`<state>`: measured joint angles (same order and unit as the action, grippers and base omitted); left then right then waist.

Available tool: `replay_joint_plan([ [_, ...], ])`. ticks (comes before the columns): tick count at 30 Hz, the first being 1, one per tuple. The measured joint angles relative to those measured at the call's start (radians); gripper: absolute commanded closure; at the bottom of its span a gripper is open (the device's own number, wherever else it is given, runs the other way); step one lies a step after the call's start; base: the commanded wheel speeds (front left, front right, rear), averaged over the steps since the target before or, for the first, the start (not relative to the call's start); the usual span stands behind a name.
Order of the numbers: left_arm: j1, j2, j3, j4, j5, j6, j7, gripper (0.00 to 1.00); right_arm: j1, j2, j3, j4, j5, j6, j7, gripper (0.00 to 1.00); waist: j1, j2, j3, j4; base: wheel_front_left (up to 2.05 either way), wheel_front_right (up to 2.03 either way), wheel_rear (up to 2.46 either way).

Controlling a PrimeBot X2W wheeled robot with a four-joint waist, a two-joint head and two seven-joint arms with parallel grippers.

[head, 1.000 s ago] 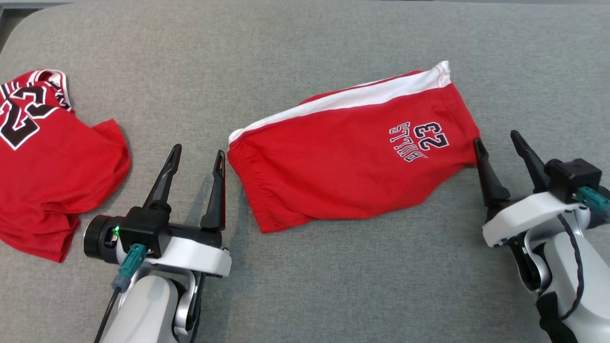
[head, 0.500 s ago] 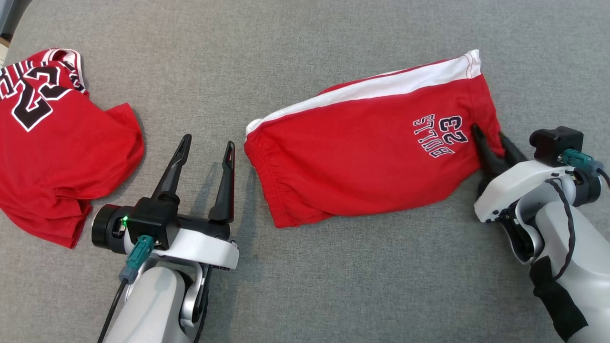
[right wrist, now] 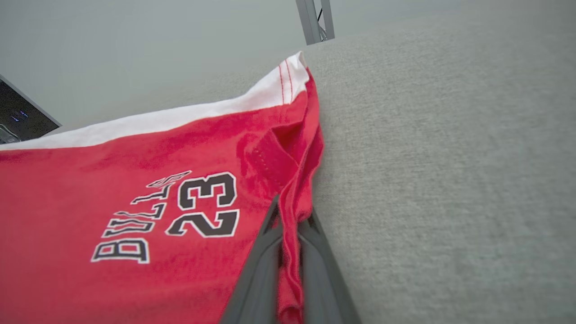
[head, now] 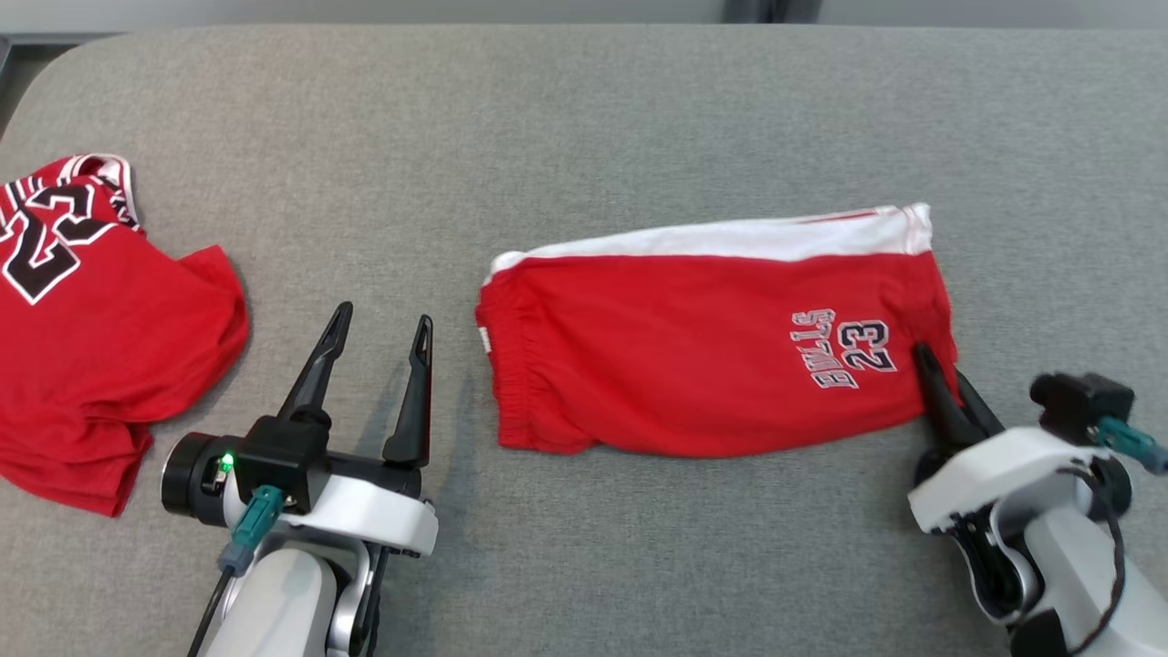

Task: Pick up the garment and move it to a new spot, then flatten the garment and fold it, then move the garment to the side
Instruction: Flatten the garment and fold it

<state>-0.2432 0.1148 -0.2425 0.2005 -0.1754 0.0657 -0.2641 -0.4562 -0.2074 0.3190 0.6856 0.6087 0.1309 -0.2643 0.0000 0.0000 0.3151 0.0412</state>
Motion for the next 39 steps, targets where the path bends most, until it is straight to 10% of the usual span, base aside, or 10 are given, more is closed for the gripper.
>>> replay_joint_plan([
  [20,0.035,0.008,-0.001,-0.012,-0.017,0.011,0.000,0.00,0.130,0.008,-0.163,-0.084,-0.093,0.000,0.000,1.00,0.0000,0.0000,-0.042,-0.054,0.00,0.00,0.00],
  [39,0.054,0.007,-0.034,-0.005,-0.031,0.015,0.013,0.00,-0.022,0.146,0.223,-0.273,-0.106,0.000,0.128,1.00,0.0000,0.0000,-0.111,-0.023,0.00,0.00,0.00],
])
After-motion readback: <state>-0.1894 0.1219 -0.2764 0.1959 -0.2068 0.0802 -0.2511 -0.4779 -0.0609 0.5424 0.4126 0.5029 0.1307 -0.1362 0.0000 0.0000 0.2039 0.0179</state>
